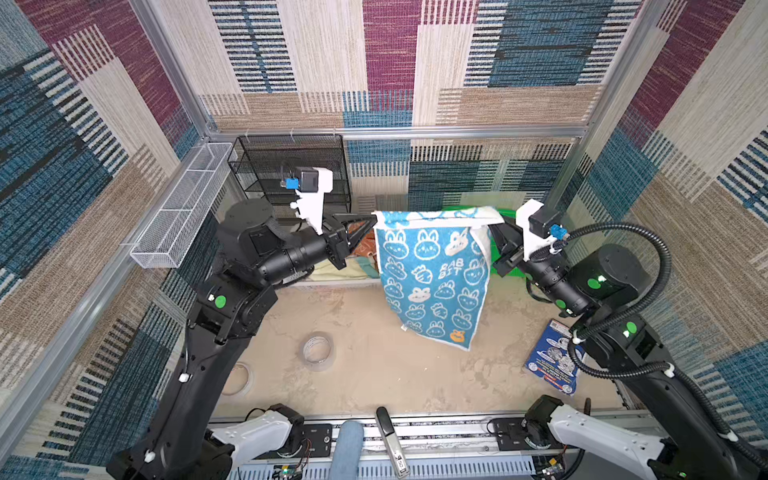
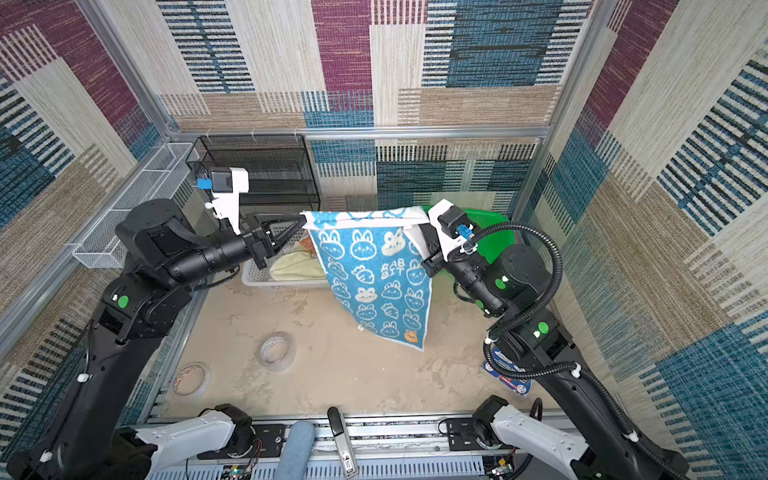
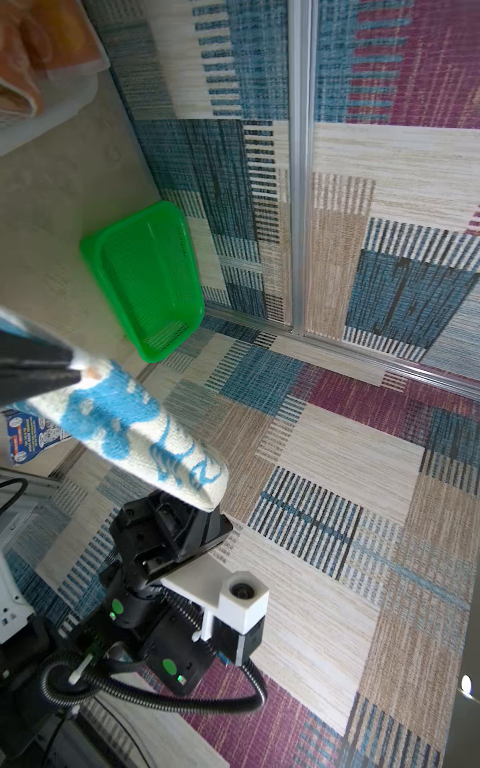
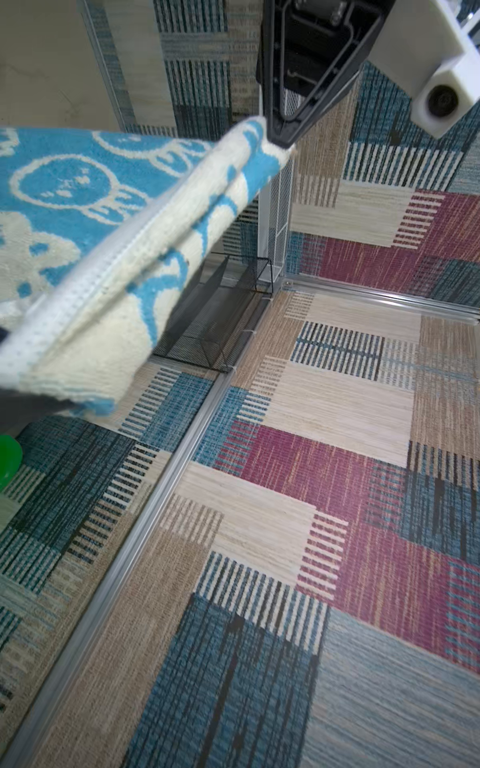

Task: Fold and stack the towels
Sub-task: 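Hold the towel with both grippers and stretch it apart above the table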

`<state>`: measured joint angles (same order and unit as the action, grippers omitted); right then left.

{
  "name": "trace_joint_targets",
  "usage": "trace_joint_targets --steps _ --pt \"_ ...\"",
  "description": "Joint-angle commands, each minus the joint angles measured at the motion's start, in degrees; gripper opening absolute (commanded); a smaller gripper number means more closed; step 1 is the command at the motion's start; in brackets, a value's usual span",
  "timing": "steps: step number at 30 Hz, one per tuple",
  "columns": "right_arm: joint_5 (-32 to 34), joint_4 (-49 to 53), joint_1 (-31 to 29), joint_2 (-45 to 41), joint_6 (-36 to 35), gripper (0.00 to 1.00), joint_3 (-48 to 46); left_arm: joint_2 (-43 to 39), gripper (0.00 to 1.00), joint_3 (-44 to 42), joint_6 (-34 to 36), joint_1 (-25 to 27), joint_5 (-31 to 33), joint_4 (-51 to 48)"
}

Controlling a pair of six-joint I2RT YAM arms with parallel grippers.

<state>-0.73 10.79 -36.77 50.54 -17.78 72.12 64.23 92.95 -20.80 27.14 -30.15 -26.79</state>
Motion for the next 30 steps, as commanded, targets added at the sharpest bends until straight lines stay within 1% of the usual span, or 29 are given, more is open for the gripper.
trace_joint_targets --steps 1,5,10,18,23,27,30 --pt "0.49 1.32 0.12 -3.65 5.91 0.00 -3.19 -3.24 0.00 -5.83 -4.91 -0.15 2.54 3.35" --pt "-0.63 3.49 0.17 -5.94 8.59 0.00 -6.24 -5.80 0.00 -11.02 -6.08 -0.15 4.84 2.94" --pt "-1.76 6.02 0.13 -6.15 10.00 0.00 -6.49 -5.97 0.00 -11.65 -5.57 -0.15 8.63 -1.51" --pt "-5.49 9.50 0.12 -7.87 11.59 0.00 -3.79 -11.02 0.00 -12.83 -7.07 -0.07 8.49 -3.18" --pt "-8.46 9.69 0.13 -9.78 12.53 0.00 -2.43 -13.88 0.00 -13.49 -9.20 -0.07 6.90 -3.21" --pt "-9.30 10.11 0.12 -11.24 13.58 0.00 -1.85 -14.30 0.00 -14.09 -11.24 -0.05 5.04 -3.29" --pt "-8.53 10.78 0.12 -11.97 14.20 0.00 -1.80 -14.08 0.00 -14.31 -12.39 0.02 4.76 -3.27"
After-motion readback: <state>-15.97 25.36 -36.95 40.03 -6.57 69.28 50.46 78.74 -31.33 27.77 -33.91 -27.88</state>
